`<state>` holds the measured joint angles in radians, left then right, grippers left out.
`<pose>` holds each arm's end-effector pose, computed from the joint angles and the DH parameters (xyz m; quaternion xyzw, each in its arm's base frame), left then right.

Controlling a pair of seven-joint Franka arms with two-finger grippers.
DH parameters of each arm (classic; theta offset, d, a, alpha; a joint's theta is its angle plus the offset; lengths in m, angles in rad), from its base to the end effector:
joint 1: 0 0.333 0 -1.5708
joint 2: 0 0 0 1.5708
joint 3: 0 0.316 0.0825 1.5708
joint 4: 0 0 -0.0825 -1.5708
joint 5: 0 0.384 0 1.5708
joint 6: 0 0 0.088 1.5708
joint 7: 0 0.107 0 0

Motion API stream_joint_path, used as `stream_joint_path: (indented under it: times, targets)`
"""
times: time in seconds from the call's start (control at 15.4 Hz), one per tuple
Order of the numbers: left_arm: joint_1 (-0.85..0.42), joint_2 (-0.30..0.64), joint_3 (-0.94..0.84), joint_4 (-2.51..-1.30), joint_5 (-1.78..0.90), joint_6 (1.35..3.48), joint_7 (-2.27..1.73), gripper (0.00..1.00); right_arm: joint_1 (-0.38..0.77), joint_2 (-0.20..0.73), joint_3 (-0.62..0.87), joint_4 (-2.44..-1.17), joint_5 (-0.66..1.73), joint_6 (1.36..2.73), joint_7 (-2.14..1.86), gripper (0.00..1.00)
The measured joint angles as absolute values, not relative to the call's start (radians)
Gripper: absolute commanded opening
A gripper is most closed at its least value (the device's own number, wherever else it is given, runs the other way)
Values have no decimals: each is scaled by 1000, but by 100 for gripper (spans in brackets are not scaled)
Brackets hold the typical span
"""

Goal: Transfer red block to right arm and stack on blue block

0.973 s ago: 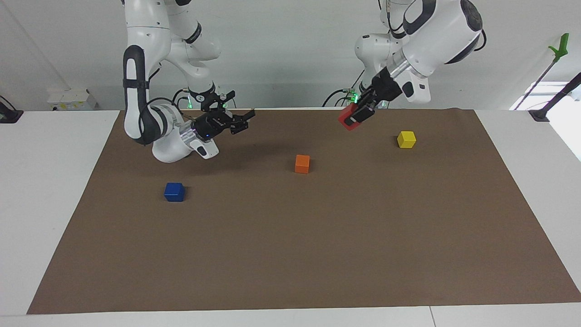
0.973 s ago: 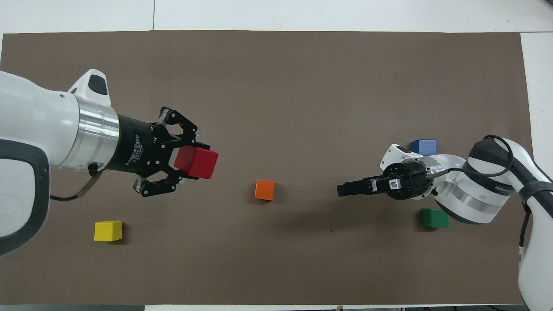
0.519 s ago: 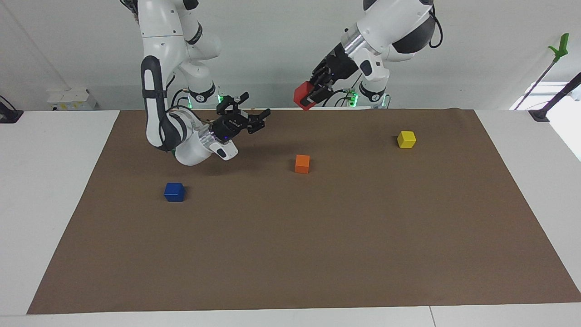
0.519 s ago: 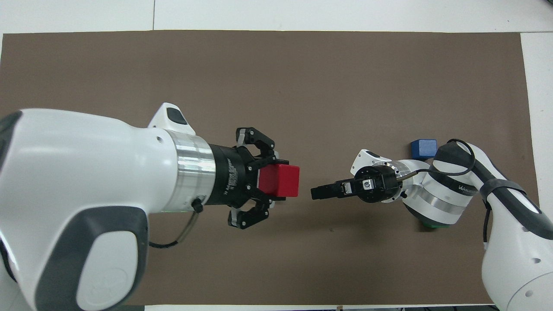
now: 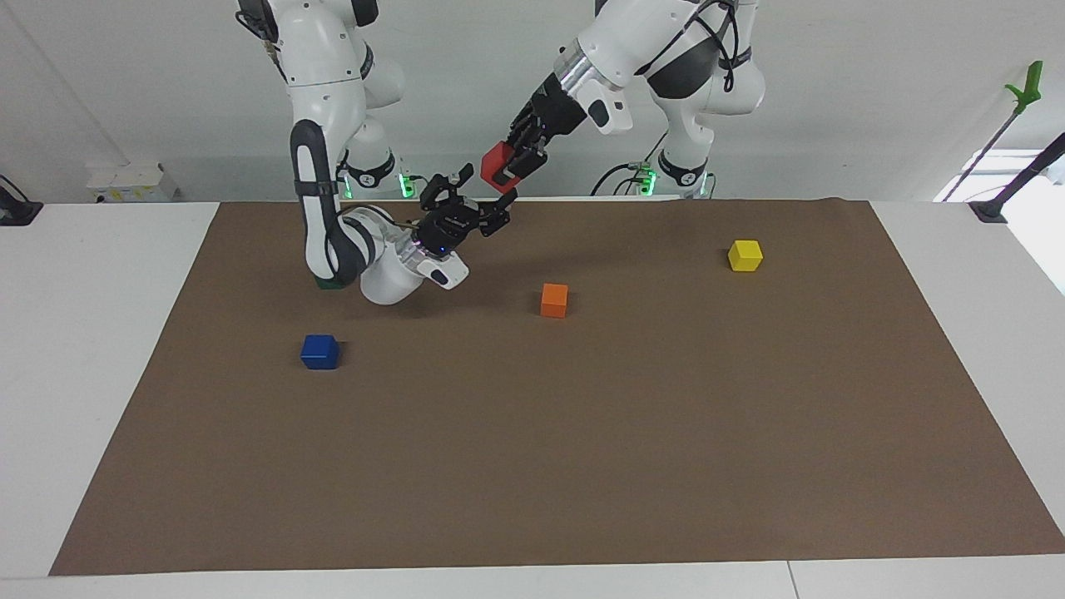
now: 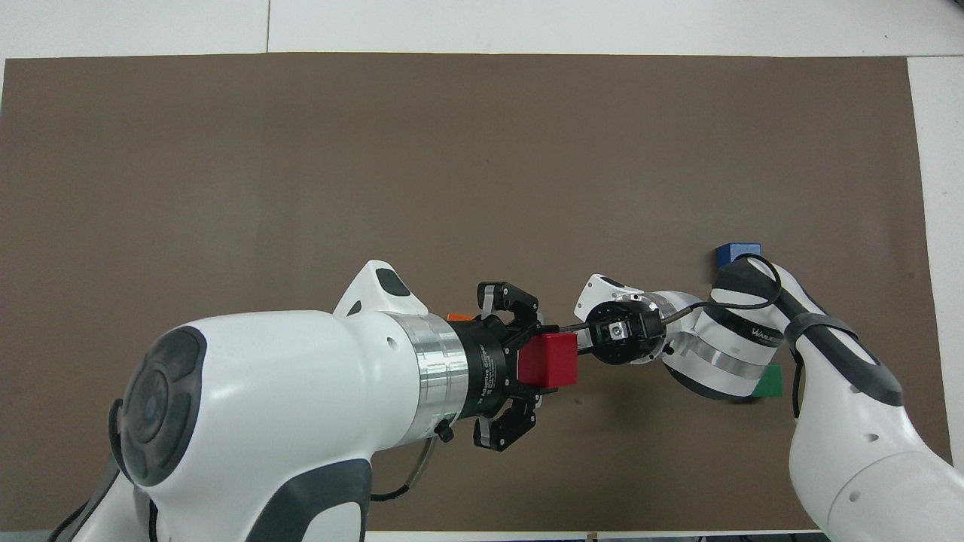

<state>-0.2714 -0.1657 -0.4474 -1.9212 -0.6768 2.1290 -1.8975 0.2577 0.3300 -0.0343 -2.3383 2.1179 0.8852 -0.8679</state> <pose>0.3845 -0.3947 0.5995 0.7137 0.6208 -0.2203 0.2381 0.4543 0.2255 0.3323 -0.3607 -0.0083 0.0916 0.9281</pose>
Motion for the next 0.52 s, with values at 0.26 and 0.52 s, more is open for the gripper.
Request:
stream_joint_path:
  times: [0.26, 0.52]
  targets:
    - [-274, -198, -447, -1974, -677, 2132, -1941, 0, 272, 330, -34, -2337, 2118, 884, -868, 82]
    - [-275, -212, -445, -1987, -680, 2148, -1997, 0, 306, 330, -34, -2338, 2118, 884, -908, 39]
